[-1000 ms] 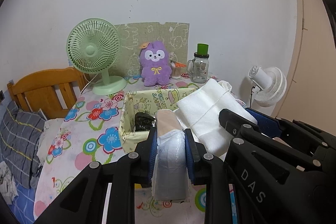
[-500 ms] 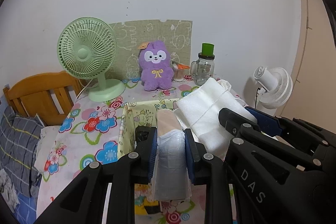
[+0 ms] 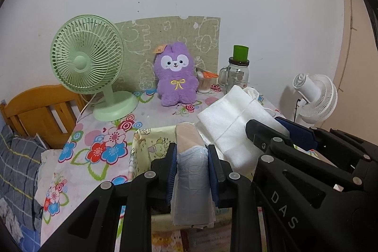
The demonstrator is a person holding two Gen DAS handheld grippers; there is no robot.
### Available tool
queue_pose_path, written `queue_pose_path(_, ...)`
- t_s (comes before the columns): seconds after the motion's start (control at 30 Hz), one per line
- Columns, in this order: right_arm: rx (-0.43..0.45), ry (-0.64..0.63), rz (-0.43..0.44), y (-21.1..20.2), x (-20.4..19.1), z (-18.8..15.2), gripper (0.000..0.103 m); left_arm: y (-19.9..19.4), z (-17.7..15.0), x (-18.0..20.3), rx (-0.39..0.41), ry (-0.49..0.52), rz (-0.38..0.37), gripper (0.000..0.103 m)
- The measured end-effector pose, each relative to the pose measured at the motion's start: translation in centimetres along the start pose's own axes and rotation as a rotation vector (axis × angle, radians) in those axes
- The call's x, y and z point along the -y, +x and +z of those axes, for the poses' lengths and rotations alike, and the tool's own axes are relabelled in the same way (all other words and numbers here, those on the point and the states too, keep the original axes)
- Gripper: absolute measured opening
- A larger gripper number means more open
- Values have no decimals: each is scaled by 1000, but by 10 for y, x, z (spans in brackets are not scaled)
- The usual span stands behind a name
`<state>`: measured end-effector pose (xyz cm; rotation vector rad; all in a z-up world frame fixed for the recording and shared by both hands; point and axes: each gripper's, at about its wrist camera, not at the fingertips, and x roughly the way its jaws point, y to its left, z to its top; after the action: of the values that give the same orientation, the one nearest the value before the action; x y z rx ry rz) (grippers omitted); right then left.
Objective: Organize soft objects
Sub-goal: 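Carry the rolled cloth with the left gripper while the right carries the napkin over the basket, then open the left gripper releasing the rolled cloth into the basket while the right releases the napkin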
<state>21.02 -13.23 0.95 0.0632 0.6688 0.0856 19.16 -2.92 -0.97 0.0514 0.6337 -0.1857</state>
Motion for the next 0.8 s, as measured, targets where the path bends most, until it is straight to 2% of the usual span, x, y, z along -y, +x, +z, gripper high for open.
queue_pose_path(0.37,-27,-4,9,43,12,9,31,44,7,-1,-30,-4,-37,25)
queue_pose_path(0.57,-59,-9,20,64,10,6,32,63,3,-7,-56,-27,-20,33)
queue_pose_path(0.7,-75,-16,26,74,8,3,32,72,-1,-14,-73,-47,-3,42)
queue_pose_path(0.8,-90,-18,37,80,4,2,31,74,-4,-21,-91,-62,1,58)
